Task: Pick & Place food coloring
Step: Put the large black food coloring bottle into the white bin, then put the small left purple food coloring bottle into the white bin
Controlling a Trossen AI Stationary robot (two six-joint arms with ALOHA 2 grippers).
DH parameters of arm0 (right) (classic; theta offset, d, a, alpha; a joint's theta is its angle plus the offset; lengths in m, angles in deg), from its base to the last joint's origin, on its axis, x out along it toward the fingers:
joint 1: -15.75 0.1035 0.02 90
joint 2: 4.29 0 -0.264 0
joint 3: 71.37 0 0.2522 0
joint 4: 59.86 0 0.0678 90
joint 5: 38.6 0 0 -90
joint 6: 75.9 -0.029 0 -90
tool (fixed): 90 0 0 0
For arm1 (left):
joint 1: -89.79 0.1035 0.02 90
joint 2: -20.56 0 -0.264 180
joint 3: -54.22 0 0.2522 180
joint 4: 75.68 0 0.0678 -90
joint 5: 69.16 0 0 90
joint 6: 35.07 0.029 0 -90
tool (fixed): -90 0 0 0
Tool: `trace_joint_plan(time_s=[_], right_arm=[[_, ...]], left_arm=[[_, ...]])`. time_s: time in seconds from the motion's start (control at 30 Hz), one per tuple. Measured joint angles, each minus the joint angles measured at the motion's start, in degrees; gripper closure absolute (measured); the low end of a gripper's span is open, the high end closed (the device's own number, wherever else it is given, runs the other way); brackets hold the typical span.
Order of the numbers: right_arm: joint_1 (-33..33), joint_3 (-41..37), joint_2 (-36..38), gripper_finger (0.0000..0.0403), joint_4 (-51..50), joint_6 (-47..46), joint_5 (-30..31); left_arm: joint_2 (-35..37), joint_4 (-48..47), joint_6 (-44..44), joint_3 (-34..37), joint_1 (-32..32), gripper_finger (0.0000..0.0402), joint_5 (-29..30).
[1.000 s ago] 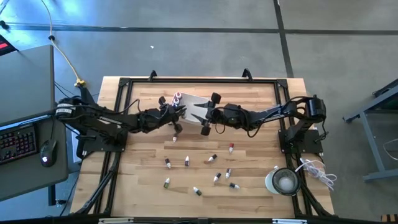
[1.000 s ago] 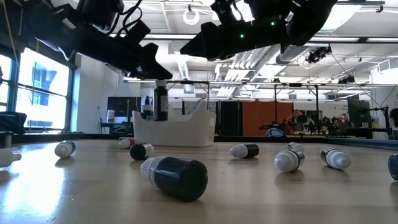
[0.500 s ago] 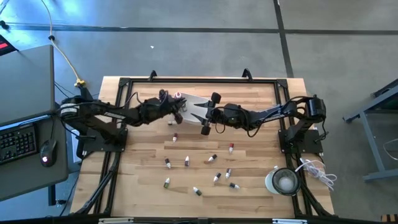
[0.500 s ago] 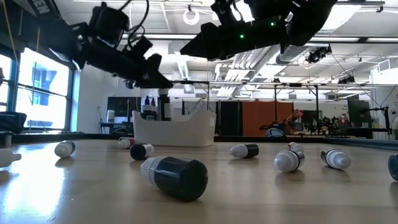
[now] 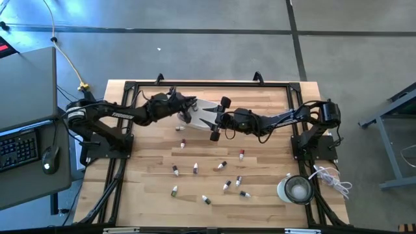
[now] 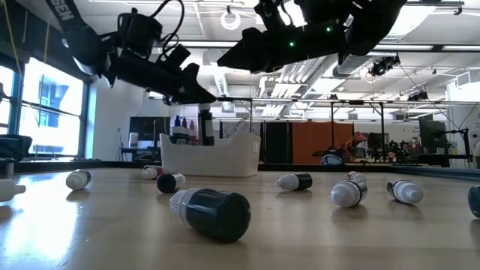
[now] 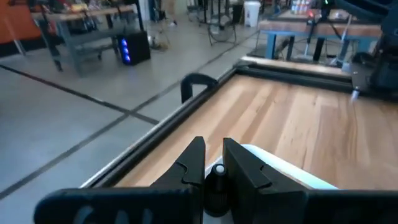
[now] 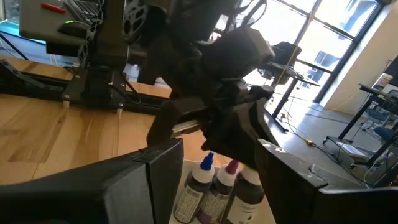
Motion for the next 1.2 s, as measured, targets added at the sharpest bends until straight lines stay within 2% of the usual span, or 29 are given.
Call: trace_joint_plan(time_s=[0.13, 0.5, 0.63, 0.8, 1.2], right_arm=[[0.0, 0.0, 0.0, 0.021, 0.0, 0.0, -0.01], [0.0, 0.0, -0.02, 0.021, 0.0, -0.02, -0.04], [0.0, 0.0, -0.02, 0.021, -0.02, -0.01, -0.03], [0.0, 0.0, -0.02, 0.021, -0.05, -0.02, -0.04], [0.0, 0.0, -0.02, 0.021, -0.29, -0.01, -0.06]], left_arm=[[-0.84, -5.92, -0.18, -1.8, 0.29, 0.0374, -1.08], [-7.87, 2.52, -0.04, -2.15, 0.31, 0.0374, 2.01], [-8.54, 2.21, -0.04, -2.75, 0.29, 0.0362, 6.16], [-8.54, -0.13, -0.07, -3.7, 0.28, 0.0338, 5.96], [-7.95, 2.63, 2.67, -3.68, 0.28, 0.0331, 5.88]])
